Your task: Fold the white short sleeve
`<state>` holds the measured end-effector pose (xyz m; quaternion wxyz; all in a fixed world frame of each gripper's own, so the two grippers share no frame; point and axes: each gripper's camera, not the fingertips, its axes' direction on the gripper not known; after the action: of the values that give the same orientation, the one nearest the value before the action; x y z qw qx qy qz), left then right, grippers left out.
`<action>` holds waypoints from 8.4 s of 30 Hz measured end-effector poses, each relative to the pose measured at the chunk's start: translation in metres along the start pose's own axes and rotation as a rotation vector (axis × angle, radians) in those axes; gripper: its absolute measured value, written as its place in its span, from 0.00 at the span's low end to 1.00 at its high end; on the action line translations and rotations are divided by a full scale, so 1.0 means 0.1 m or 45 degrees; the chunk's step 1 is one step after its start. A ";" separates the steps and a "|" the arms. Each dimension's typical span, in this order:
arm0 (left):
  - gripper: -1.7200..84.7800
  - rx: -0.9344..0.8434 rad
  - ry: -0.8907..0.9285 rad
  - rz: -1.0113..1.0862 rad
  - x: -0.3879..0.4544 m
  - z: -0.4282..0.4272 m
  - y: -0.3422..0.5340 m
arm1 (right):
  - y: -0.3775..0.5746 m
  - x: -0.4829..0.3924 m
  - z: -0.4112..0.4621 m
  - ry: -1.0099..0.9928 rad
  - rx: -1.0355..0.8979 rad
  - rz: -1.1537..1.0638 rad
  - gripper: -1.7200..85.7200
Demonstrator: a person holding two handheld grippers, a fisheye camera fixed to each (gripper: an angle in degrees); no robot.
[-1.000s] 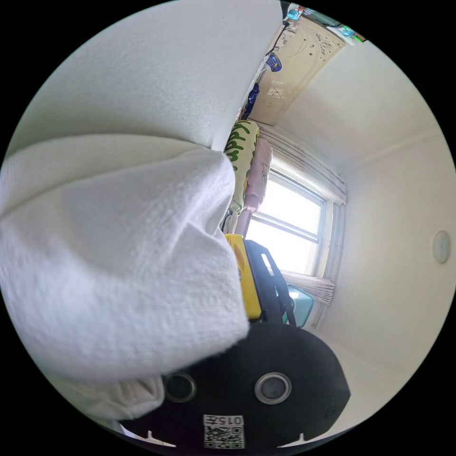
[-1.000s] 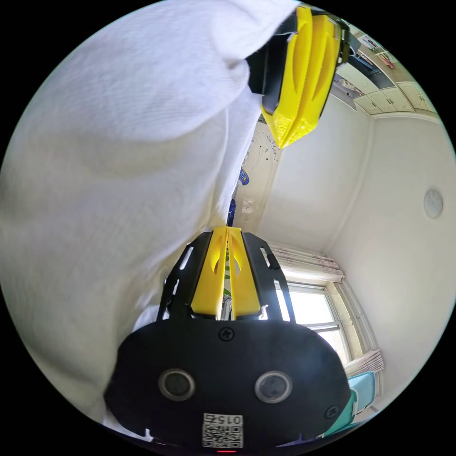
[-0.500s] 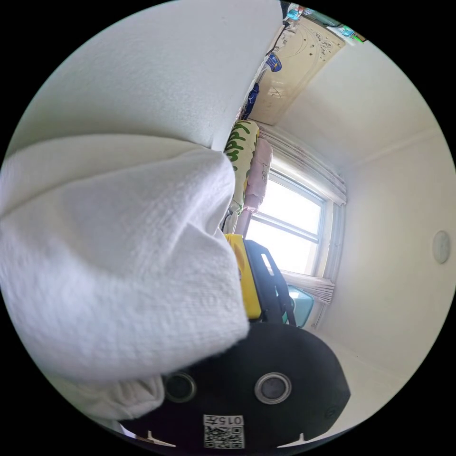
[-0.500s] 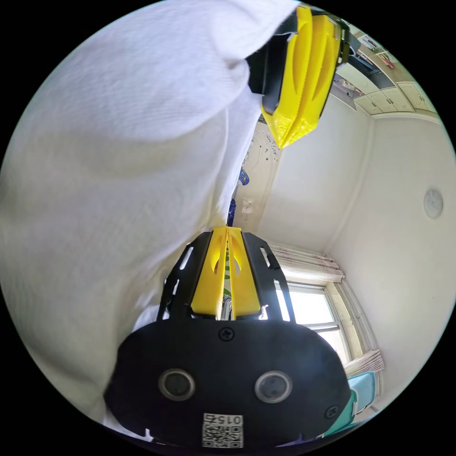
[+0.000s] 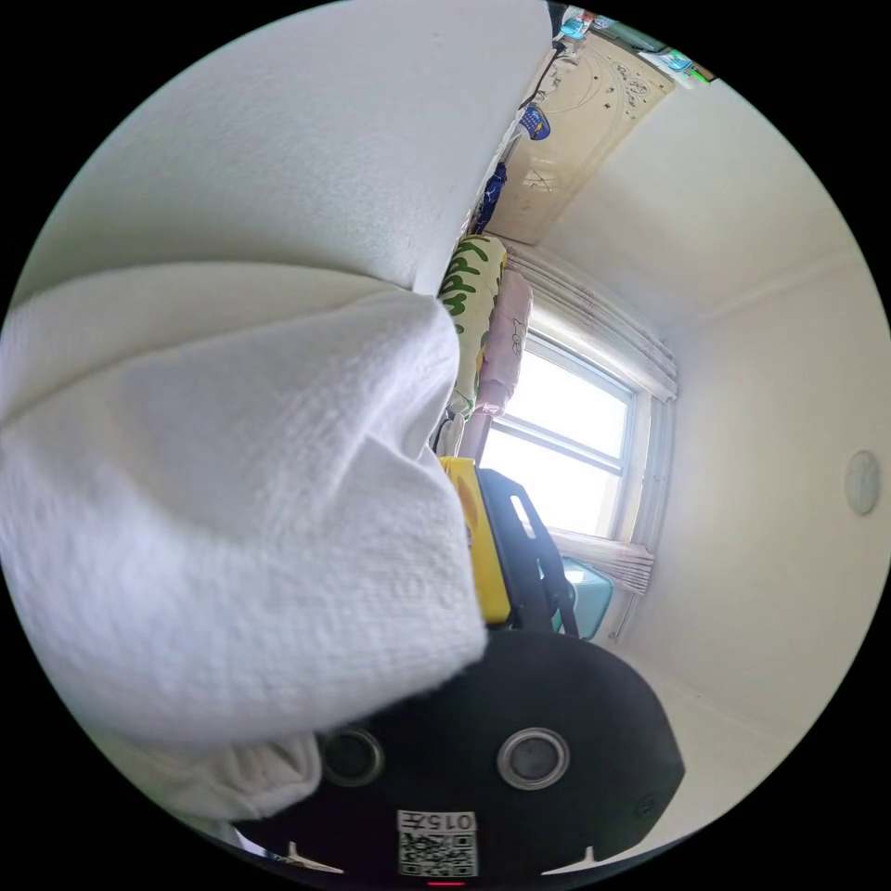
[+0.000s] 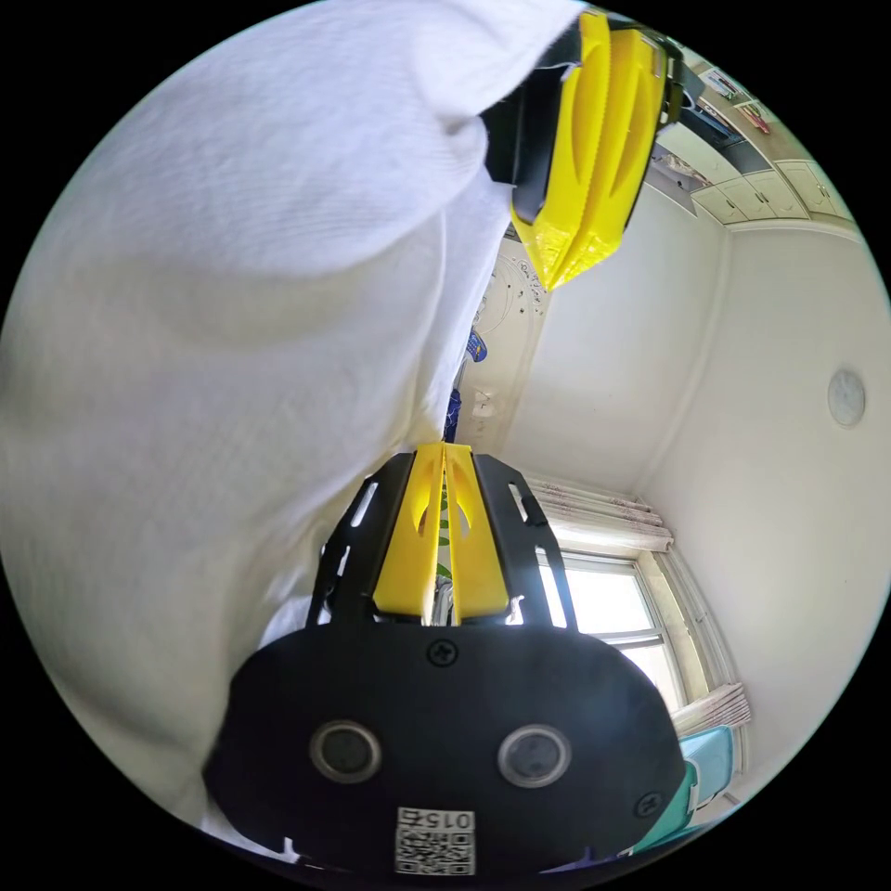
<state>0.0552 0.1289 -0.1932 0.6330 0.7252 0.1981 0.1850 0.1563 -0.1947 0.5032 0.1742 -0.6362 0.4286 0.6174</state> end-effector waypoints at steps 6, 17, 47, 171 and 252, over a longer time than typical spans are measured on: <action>0.02 0.000 0.000 0.000 0.00 0.01 -0.03 | -0.01 0.02 -0.01 0.000 0.000 0.000 0.01; 0.02 -0.001 0.000 0.000 0.00 0.02 -0.08 | -0.04 0.04 -0.02 0.000 0.000 0.000 0.01; 0.06 -0.001 0.000 0.000 -0.04 0.02 -0.16 | -0.11 0.09 -0.04 0.000 0.001 0.001 0.01; 0.21 -0.002 -0.001 -0.001 0.08 0.12 0.24 | 0.16 -0.17 0.13 0.001 0.003 -0.001 0.01; 0.19 -0.005 0.001 0.007 -0.65 -0.28 -1.32 | -1.28 0.78 -0.80 -0.005 0.006 0.021 0.01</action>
<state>-0.0213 0.1344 -0.3218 0.6338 0.7244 0.1958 0.1875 0.2938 -0.2074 0.4052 0.1716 -0.6309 0.4350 0.6191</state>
